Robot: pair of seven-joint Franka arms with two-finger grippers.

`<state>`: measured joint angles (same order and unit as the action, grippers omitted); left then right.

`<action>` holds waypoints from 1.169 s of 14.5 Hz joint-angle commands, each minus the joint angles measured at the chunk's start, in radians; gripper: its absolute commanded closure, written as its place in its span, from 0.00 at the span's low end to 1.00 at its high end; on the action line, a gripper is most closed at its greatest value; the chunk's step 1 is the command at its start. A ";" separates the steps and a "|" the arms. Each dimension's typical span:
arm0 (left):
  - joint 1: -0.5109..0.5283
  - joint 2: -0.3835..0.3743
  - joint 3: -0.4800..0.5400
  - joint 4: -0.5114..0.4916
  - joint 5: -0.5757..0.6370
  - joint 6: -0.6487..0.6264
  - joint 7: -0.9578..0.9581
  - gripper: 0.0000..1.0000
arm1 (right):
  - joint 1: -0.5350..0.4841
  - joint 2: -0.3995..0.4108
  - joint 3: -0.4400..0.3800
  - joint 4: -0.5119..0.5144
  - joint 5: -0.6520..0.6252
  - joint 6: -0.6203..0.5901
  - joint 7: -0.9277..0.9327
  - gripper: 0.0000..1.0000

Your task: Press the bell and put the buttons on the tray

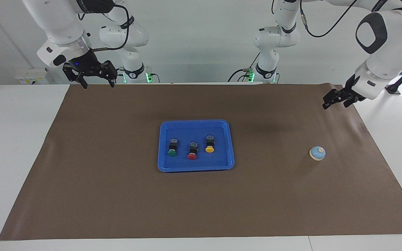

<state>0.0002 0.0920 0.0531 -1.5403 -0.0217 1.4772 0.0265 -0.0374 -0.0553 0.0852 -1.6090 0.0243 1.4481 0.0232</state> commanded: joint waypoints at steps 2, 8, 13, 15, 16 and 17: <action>-0.011 -0.037 0.004 -0.064 0.013 -0.002 -0.010 0.00 | -0.021 -0.006 0.015 -0.003 -0.012 -0.017 -0.017 0.00; -0.031 -0.032 0.005 -0.038 0.006 -0.035 -0.013 0.00 | -0.021 -0.006 0.013 -0.003 -0.012 -0.017 -0.017 0.00; -0.039 -0.044 0.004 -0.041 0.006 -0.046 -0.016 0.00 | -0.021 -0.006 0.013 -0.003 -0.012 -0.017 -0.017 0.00; -0.045 -0.084 0.004 -0.064 0.006 -0.051 -0.019 0.00 | -0.021 -0.006 0.015 -0.003 -0.012 -0.017 -0.017 0.00; -0.046 -0.103 0.004 -0.075 0.006 -0.051 -0.022 0.00 | -0.021 -0.006 0.015 -0.003 -0.014 -0.017 -0.017 0.00; -0.046 -0.104 0.004 -0.078 0.006 -0.045 -0.028 0.00 | -0.021 -0.006 0.015 -0.003 -0.012 -0.017 -0.017 0.00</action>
<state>-0.0298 0.0356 0.0483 -1.5786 -0.0218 1.4379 0.0226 -0.0374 -0.0553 0.0852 -1.6090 0.0243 1.4481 0.0232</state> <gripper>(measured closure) 0.000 0.000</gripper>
